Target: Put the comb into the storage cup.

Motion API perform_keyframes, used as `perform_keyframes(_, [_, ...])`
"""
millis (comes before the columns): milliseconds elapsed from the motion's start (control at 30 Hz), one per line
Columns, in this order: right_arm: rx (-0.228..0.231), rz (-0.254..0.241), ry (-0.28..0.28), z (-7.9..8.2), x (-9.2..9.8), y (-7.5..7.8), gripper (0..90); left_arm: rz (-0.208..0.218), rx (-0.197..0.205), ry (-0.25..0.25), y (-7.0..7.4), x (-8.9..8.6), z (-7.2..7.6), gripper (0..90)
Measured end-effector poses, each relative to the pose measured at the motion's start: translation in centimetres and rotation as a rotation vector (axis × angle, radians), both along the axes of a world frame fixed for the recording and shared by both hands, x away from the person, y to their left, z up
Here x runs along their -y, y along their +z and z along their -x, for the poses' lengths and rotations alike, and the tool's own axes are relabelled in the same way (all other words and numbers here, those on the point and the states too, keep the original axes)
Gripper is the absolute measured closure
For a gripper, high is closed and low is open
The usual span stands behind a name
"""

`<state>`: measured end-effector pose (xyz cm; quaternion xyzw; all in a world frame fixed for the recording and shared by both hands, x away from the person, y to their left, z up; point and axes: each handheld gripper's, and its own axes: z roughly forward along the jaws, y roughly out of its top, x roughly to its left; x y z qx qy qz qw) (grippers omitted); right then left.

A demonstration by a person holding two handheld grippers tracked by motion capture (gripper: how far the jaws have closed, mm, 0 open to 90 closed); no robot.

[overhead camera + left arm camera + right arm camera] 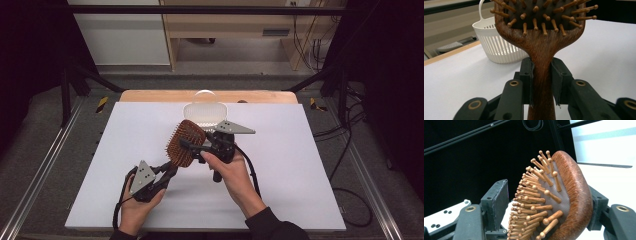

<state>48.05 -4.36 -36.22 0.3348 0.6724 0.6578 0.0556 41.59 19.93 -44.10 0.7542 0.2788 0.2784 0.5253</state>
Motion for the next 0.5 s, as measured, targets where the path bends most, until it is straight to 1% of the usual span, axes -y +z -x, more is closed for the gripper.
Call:
perform_keyframes(167, [0.006, 0.005, 0.006, 0.00, -0.34, 0.36, 33.4, 0.008, -0.002, 0.004, 0.05, -0.16, -0.03, 72.6])
perform_keyframes(333, [0.013, 0.005, 0.010, 0.10, -0.42, 0.50, 34.4, 0.006, 0.000, 0.004, 0.12, -0.20, 0.00, 72.6])
perform_keyframes(500, [0.010, 0.005, 0.012, 0.01, -0.38, 0.48, 35.0, 0.004, -0.001, 0.004, 0.12, -0.24, -0.03, 72.6])
